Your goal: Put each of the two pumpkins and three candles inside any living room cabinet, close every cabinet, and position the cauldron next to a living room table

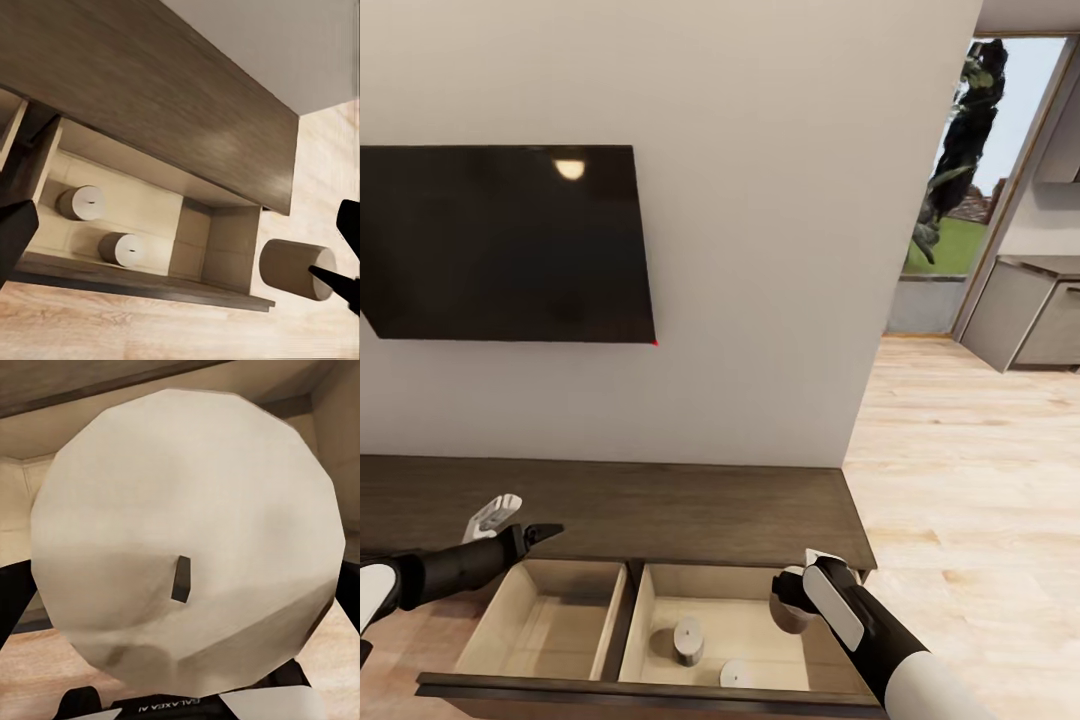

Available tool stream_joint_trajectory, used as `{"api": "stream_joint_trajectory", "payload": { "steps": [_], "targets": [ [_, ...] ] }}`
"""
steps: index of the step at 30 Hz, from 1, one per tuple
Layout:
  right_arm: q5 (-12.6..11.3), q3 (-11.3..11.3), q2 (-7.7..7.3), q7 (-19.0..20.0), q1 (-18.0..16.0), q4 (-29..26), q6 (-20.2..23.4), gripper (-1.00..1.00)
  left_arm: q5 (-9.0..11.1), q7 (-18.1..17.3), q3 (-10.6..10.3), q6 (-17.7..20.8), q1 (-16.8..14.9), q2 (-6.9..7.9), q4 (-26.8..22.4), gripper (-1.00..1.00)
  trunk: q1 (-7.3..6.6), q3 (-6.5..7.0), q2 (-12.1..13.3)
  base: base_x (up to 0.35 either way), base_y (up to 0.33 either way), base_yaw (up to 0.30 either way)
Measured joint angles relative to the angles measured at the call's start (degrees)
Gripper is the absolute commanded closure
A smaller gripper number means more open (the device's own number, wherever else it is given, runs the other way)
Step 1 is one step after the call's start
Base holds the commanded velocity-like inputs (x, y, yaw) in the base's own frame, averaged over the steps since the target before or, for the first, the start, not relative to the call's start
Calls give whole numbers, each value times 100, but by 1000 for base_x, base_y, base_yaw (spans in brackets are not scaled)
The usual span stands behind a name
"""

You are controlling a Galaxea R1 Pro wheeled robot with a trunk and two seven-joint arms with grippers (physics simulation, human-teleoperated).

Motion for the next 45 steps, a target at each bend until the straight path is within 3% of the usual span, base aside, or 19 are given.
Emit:
{"api": "stream_joint_trajectory", "payload": {
  "steps": [8, 12, 15, 23, 45],
  "targets": [
    [-9, 0, 1, 3, 0, 5, 0, 100, 224, -3, -6, 8, 18, 5, 0, -100, 176, -144, -321, 0, 0, 0],
    [-12, 0, 1, 9, 0, 6, 0, 100, 1046, -5, -37, 16, 59, 19, -6, -100, 264, -216, -482, 0, 0, 0],
    [-13, 0, 1, 6, 0, 6, 0, 100, 1469, -6, -68, 18, 121, 24, -11, -100, 330, -270, -602, 0, 0, 0],
    [10, 0, 2, -10, 0, -10, 2, 100, 1844, -10, -79, 16, 152, 29, -10, -100, 505, -414, -923, 0, 0, 0],
    [-18, 0, 1, -8, 0, -12, 10, 100, 1880, -10, -70, 20, 158, 32, -10, -100, 989, -809, -1806, 0, 0, 0]
  ]
}}
